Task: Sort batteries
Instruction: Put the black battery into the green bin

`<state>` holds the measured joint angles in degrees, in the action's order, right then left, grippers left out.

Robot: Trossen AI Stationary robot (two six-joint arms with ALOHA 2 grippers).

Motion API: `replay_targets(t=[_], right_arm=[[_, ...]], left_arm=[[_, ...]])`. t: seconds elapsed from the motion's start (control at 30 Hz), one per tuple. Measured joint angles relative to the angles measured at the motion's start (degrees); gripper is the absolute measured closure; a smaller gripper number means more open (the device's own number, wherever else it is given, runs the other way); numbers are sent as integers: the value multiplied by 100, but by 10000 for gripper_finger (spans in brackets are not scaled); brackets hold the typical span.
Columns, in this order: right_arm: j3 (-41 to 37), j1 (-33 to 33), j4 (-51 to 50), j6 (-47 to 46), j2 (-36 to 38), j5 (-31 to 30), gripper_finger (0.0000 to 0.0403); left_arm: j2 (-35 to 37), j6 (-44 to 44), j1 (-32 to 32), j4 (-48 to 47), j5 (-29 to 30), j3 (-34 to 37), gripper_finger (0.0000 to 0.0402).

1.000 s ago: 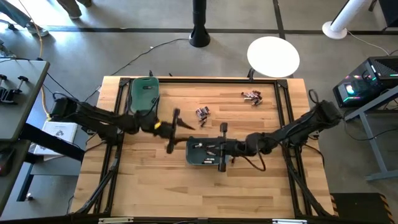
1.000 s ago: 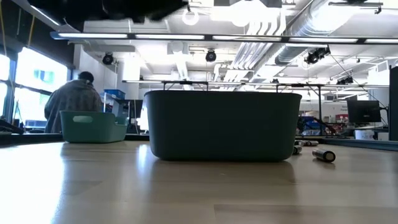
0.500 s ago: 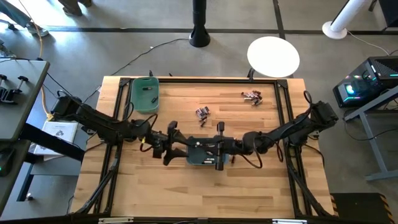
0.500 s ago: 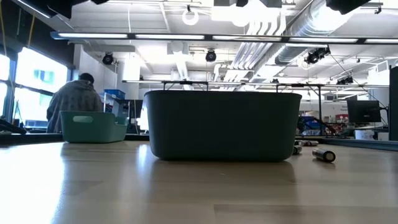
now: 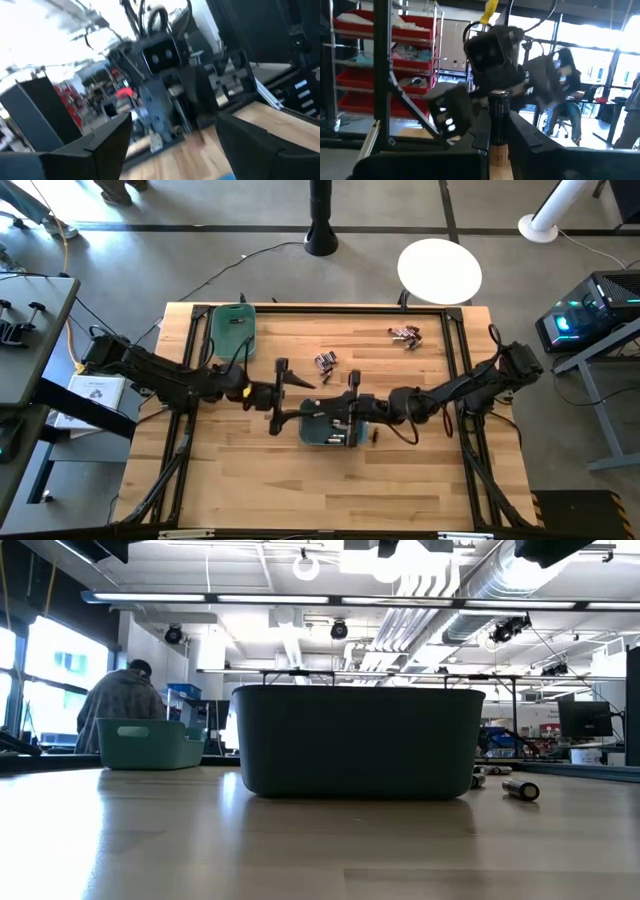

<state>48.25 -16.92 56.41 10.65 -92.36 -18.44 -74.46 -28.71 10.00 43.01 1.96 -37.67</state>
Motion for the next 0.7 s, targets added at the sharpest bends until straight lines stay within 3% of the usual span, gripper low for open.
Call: replay_targets(t=[0.2, 0.4, 0.7], right_arm=[[0, 0, 211, 348, 0, 1, 384], [0, 92, 214, 339, 0, -9, 384], [0, 96, 213, 400, 0, -2, 384]], left_arm=[[-103, 889, -40, -33, 0, 2, 122], [-534, 1065, -48, 530, 0, 2, 130], [-874, 1256, -51, 1085, 6, 2, 195]])
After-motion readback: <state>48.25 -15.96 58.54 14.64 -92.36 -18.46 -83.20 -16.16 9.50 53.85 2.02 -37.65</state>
